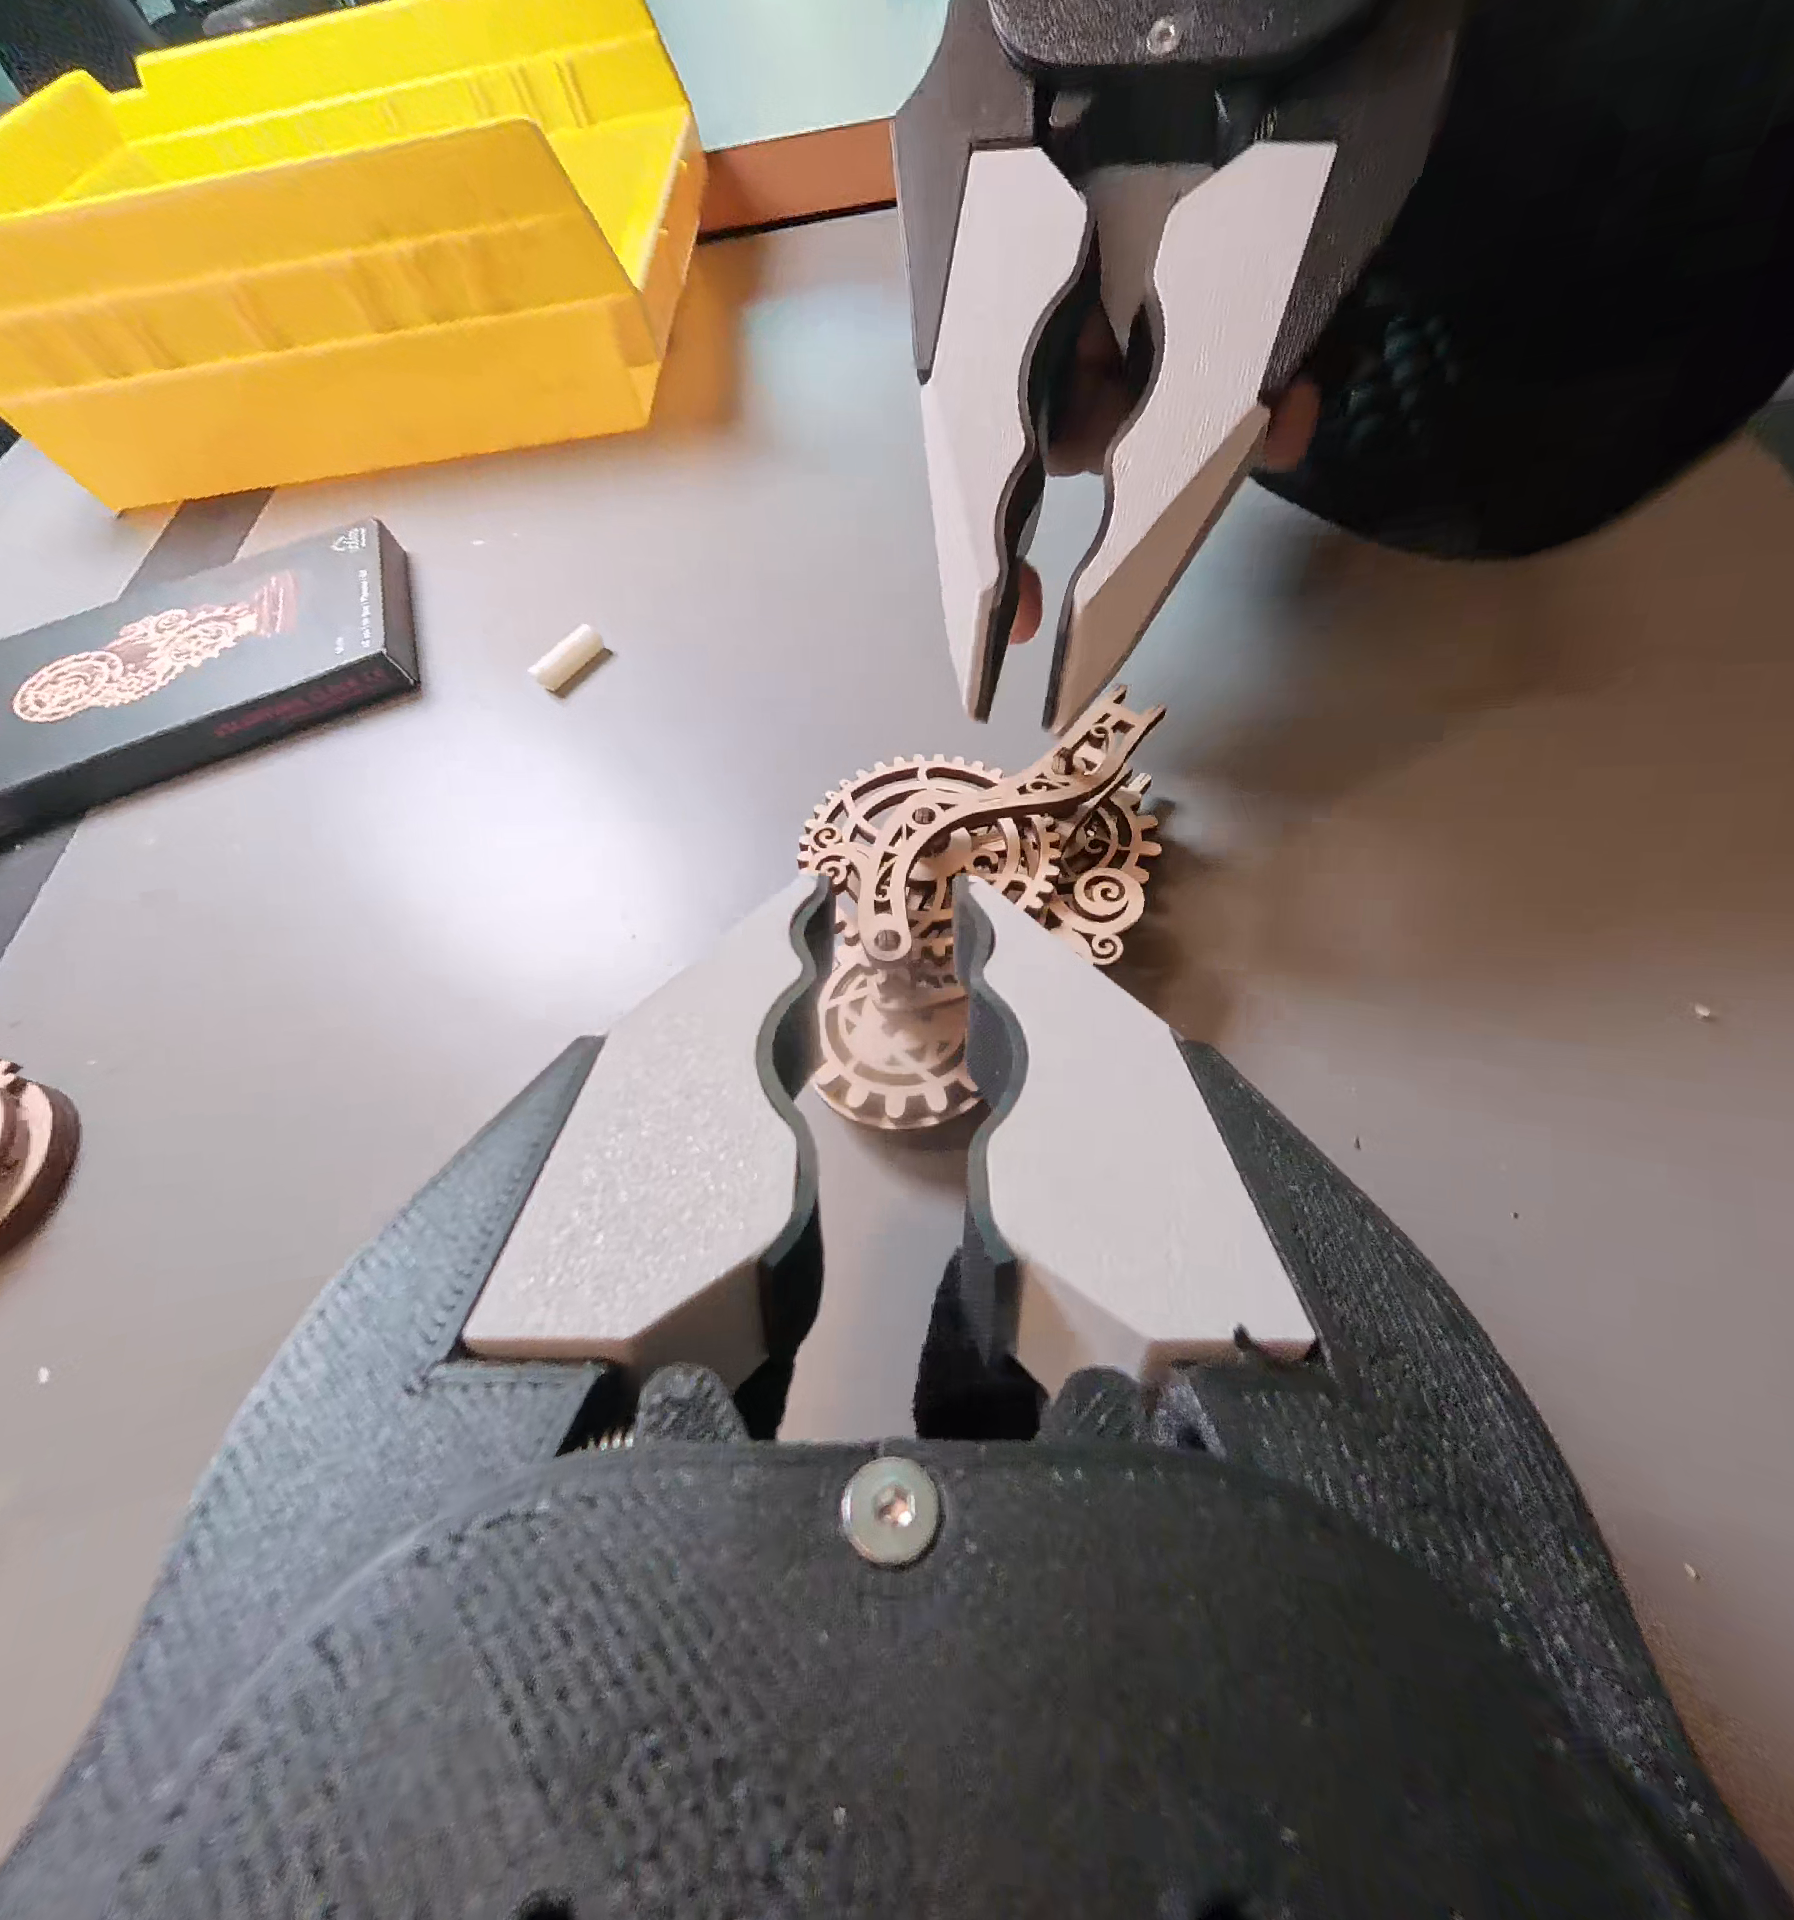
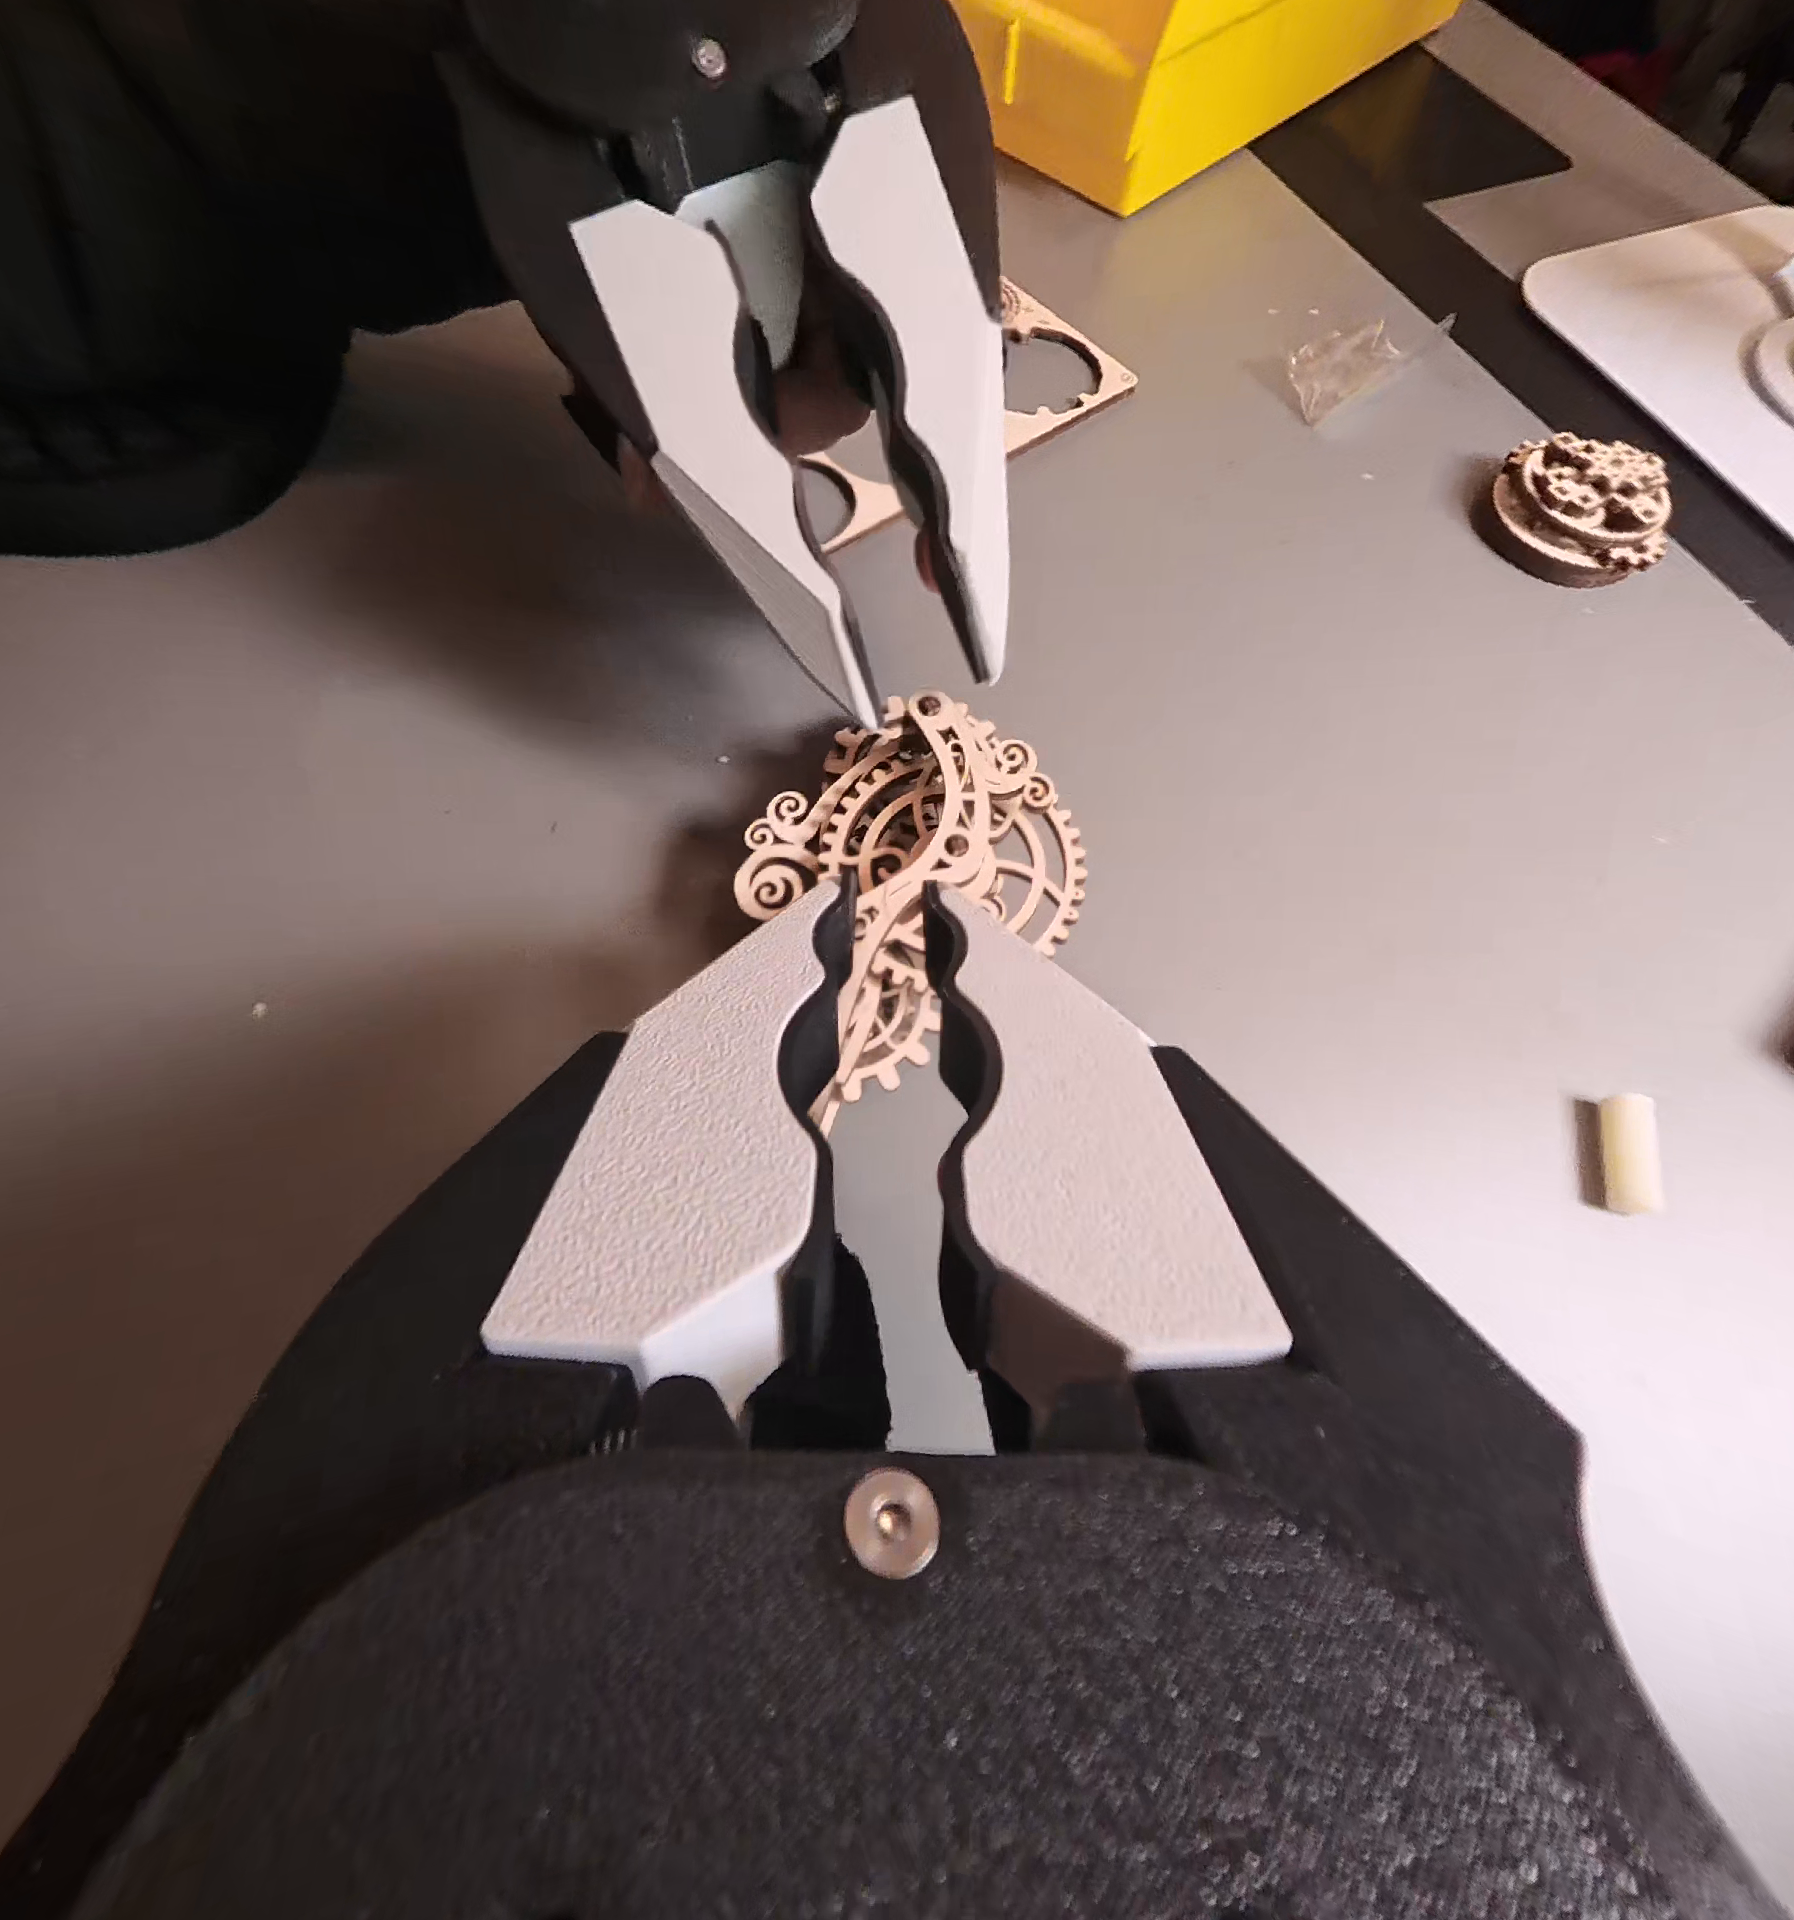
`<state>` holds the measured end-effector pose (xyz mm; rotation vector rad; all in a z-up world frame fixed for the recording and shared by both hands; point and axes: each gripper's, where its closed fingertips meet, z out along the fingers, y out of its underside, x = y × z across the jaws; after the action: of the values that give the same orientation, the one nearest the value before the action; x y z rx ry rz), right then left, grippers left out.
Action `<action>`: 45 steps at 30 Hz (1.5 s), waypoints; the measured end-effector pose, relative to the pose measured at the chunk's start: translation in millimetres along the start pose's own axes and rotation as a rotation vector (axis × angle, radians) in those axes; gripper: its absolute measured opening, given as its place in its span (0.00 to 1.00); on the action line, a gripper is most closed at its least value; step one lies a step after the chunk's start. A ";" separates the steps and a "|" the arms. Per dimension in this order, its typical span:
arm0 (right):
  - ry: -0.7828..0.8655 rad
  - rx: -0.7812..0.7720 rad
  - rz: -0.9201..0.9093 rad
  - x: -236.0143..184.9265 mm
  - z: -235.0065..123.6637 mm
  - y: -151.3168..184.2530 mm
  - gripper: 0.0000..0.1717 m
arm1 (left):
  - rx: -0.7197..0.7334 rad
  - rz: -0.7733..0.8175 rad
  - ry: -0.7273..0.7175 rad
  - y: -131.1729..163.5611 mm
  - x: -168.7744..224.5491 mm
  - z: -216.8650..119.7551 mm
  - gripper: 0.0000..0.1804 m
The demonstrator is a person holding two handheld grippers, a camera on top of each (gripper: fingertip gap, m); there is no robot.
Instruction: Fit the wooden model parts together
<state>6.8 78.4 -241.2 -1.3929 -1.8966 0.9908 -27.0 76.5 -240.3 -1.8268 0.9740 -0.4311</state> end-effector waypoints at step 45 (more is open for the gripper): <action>0.046 -0.062 -0.115 -4.9 -7.6 7.1 0.07 | -0.079 0.029 -0.032 8.8 0.3 10.3 0.04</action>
<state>18.0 76.6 -242.9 -1.3137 -1.9643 0.8440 -23.8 80.7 -252.8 -1.8818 1.0073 -0.3493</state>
